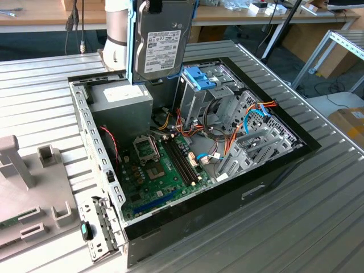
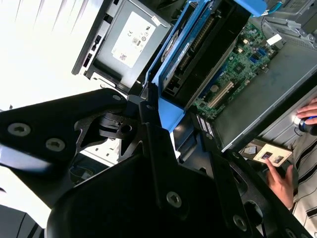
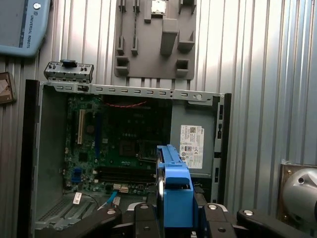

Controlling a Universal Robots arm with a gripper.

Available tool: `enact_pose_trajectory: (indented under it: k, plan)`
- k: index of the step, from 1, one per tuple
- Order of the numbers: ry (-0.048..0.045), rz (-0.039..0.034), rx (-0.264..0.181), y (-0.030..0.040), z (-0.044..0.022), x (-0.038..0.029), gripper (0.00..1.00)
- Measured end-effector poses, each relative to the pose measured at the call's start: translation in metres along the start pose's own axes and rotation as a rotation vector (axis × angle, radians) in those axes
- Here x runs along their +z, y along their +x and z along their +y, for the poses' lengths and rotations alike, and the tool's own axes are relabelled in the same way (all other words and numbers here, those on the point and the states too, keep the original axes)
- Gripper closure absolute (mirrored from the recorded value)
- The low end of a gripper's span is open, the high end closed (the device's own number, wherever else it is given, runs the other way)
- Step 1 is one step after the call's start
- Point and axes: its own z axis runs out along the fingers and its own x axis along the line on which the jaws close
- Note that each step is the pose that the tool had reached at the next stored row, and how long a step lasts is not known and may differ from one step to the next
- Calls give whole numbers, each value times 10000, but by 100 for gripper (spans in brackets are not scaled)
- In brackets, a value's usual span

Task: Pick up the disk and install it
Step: 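Pick up the disk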

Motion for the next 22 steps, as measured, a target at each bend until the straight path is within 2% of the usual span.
enact_pose_trajectory:
  k: [6, 13, 17, 18, 22]
  plan:
    - [1, 0, -1, 25, 1, 0, 64]
    - [0, 0, 0, 175, 8, 3, 64]
    - [0, 1, 0, 345, 16, 6, 64]
    - [1, -1, 0, 368, 18, 7, 64]
    - [0, 1, 0, 374, 18, 7, 64]
